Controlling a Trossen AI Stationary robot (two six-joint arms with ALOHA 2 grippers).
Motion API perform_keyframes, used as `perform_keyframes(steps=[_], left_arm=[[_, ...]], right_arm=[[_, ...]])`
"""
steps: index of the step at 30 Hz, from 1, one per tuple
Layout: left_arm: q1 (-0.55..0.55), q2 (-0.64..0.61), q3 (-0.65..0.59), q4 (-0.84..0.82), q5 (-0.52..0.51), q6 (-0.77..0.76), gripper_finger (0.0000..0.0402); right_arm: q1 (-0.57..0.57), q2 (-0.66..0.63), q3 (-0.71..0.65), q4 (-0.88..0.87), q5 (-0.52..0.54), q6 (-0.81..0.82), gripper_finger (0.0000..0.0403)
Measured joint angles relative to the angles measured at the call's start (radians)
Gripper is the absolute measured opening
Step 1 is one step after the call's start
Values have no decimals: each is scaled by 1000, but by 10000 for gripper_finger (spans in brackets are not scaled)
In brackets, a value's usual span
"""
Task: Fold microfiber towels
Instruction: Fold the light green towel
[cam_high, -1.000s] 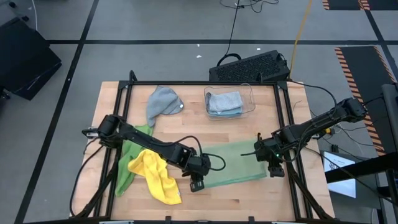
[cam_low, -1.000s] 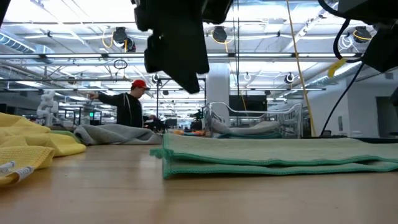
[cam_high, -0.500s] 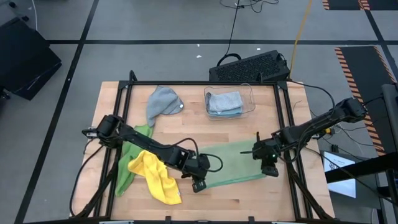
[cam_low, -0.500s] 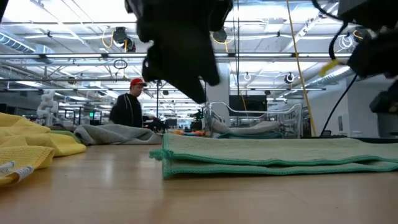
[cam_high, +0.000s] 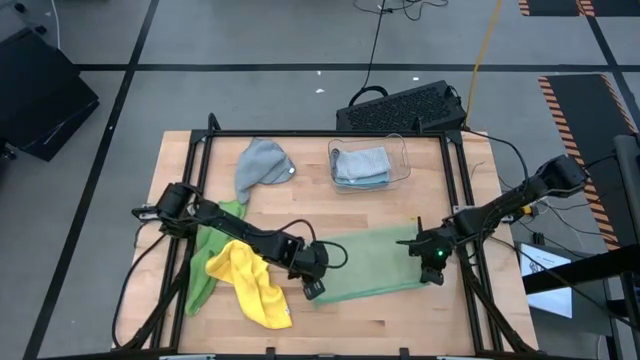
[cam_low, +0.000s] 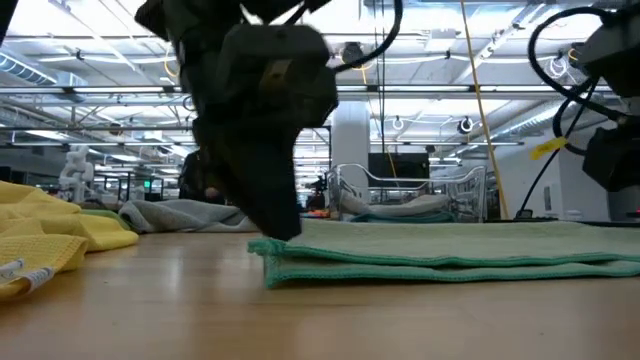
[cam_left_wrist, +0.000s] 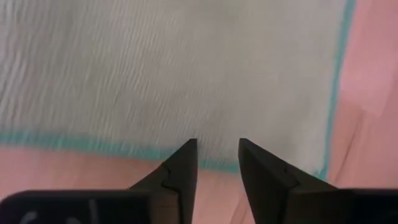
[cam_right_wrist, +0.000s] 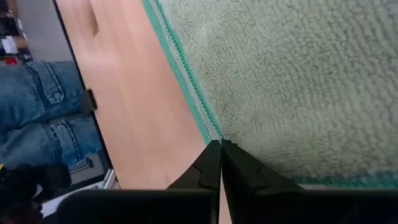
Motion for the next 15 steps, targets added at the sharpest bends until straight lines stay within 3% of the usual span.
perform_keyframes(steps=[5,10,15], left_arm=[[20,-9,-14,0,48,-21,90],[39,-49,9,-1,67,-39,68],[42,-71,37,65,-3,-32,45]], right_arm=[[33,-1,-16,32,23,35,3],[48,-8,-13,130,-28,114,2],[48,-43,9,134,-91,164,2]])
